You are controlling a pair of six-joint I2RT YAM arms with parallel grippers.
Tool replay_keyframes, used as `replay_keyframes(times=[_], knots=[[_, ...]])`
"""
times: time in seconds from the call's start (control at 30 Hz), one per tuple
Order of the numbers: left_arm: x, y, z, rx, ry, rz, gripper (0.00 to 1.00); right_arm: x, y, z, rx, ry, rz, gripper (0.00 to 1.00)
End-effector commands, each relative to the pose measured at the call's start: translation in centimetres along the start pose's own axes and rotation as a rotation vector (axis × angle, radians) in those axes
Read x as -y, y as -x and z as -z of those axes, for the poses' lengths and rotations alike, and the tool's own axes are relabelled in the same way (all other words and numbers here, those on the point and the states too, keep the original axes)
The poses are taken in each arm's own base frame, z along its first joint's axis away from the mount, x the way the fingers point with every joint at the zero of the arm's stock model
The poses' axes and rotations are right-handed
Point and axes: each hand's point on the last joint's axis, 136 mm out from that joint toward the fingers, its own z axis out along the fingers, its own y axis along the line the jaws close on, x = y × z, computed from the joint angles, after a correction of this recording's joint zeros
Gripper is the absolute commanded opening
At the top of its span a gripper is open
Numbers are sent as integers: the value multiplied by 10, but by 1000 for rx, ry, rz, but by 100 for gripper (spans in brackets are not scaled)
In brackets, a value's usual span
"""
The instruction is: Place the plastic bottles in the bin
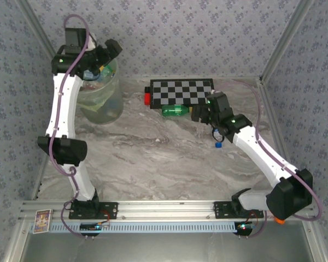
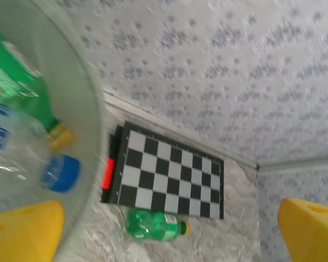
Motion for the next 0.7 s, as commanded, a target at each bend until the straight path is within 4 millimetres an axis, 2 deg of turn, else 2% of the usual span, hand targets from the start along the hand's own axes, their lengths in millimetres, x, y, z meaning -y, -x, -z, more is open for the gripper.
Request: replay_keyframes(times=[0.0,0.17,0.37,0.57,0.67], knots=[[36,-10,18,31,-99,-102,100,28,-29,1,-57,-72,-79,91],[57,-48,5,-37,-169,-134,100,63,-74,-8,-140,-153,-133,82],[75,-80,-4,-109,-223,-164,100,87,-112,-26,-213,-172,-201,70],[85,-92,-4,-138,-246,-172,100,100,-131,-50,-271,-172,-252,63],[88,-95,-2,-143,-256,-176,100,103,-131,-62,-280,-181,-258,60]])
